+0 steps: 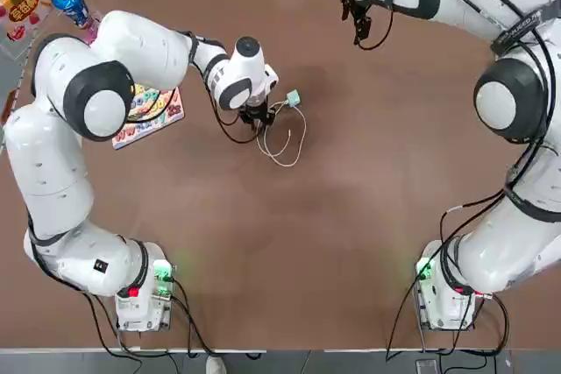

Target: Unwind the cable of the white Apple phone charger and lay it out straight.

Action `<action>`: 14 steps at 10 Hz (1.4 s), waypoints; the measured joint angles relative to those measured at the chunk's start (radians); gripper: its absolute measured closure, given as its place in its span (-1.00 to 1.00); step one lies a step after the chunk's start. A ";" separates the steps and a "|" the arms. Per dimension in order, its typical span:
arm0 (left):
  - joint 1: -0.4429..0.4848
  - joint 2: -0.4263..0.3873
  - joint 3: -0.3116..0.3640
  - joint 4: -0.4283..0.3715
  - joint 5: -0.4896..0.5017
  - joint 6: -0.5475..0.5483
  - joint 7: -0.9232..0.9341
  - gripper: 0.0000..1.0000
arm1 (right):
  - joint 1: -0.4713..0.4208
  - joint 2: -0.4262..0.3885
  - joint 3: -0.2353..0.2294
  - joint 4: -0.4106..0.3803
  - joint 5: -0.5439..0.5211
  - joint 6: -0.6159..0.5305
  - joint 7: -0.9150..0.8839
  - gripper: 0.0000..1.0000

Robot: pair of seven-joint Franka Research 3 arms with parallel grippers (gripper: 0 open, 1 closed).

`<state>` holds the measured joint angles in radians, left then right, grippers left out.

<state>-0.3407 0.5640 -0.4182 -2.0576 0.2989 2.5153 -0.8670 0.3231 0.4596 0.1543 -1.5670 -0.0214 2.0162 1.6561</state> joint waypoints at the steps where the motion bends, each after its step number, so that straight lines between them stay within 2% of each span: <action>1: 0.000 0.000 0.000 -0.003 0.000 0.000 0.000 0.10 | 0.000 0.000 -0.001 0.000 0.000 0.000 0.000 -1.00; 3: 0.000 -0.002 0.000 -0.006 0.001 -0.001 0.000 0.36 | 0.000 0.000 -0.002 0.000 -0.001 0.001 0.000 -1.00; 5: 0.000 -0.002 0.000 -0.006 0.001 -0.001 -0.001 0.46 | 0.000 0.000 -0.002 0.000 -0.001 0.002 0.000 -1.00; 9: 0.000 -0.002 0.000 -0.006 0.002 -0.001 -0.001 0.89 | 0.000 0.000 -0.002 0.000 -0.001 0.003 -0.001 -1.00; 14: 0.003 -0.021 0.000 -0.003 0.002 -0.032 -0.001 0.94 | 0.000 0.000 -0.002 0.000 -0.001 0.003 -0.002 -1.00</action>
<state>-0.3380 0.5433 -0.4186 -2.0602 0.3007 2.4837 -0.8676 0.3230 0.4596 0.1526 -1.5669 -0.0222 2.0189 1.6542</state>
